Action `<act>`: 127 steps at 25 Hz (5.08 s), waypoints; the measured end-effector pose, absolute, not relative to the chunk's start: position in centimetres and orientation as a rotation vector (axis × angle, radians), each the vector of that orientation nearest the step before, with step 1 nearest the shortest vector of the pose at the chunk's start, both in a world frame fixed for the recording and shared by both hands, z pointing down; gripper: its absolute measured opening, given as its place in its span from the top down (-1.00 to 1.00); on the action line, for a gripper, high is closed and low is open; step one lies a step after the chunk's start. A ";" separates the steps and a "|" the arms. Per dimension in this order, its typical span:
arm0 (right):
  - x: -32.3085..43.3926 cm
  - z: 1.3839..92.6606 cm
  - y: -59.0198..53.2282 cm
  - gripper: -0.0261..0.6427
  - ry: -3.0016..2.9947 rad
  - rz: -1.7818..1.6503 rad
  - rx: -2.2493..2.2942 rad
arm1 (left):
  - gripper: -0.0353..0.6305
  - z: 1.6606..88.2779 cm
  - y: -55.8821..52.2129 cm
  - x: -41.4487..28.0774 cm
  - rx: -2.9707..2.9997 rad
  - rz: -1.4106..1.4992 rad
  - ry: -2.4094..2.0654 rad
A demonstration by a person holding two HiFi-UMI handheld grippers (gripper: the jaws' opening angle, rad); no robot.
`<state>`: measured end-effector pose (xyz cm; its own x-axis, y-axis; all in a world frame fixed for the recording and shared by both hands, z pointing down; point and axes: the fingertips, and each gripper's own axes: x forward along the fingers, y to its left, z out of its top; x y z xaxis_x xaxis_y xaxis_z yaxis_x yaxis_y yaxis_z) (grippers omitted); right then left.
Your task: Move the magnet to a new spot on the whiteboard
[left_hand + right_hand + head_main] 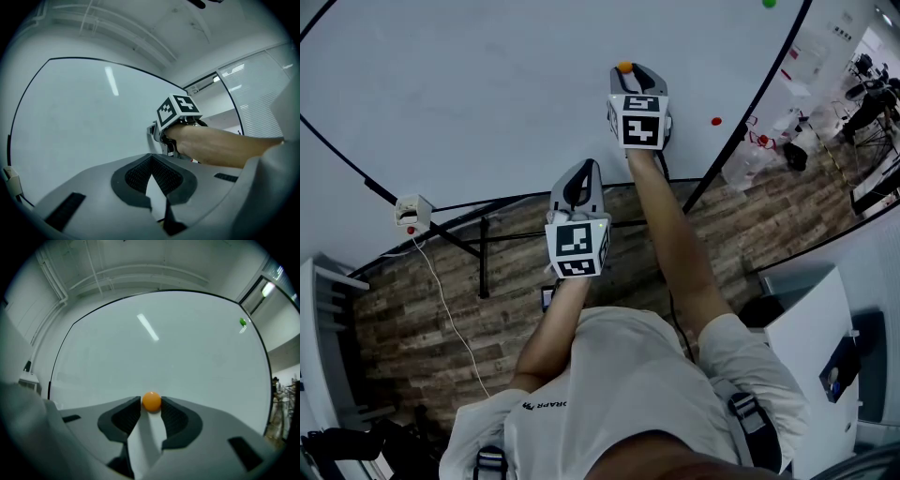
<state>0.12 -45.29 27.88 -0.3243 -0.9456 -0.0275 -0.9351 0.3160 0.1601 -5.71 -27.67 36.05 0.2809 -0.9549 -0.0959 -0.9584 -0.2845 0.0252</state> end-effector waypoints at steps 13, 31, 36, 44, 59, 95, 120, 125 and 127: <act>0.4 27.5 -44.5 0.53 -2.522 -0.228 1.773 | 0.88 35.9 -27.1 -5.4 -2.501 0.159 1.839; 1.2 28.4 -42.8 0.54 -2.551 -0.216 1.753 | 0.88 35.6 -26.3 -4.6 -2.511 0.154 1.804; 0.9 28.2 -42.4 0.64 -2.557 -0.227 1.746 | 0.88 35.3 -26.4 -4.9 -2.510 0.156 1.800; 1.3 27.9 -41.2 0.74 -2.577 -0.244 1.750 | 0.88 35.3 -26.1 -4.3 -2.520 0.157 1.778; 1.9 29.1 -40.2 0.84 -2.586 -0.230 1.744 | 0.88 35.2 -26.3 -4.1 -2.523 0.160 1.768; 2.2 32.3 -32.6 0.88 -2.754 -0.223 1.602 | 0.88 34.0 -25.9 -3.8 -2.501 0.208 1.744; 1.1 36.5 -27.5 0.88 -2.779 -0.163 1.509 | 0.89 34.9 -25.5 -4.6 -2.517 0.172 1.681; 0.8 37.4 -26.6 0.88 -2.786 -0.169 1.506 | 0.88 36.2 -25.0 -5.2 -2.530 0.154 1.674; 0.9 37.7 -26.3 0.88 -2.783 -0.168 1.516 | 0.88 36.7 -24.8 -5.4 -2.536 0.147 1.673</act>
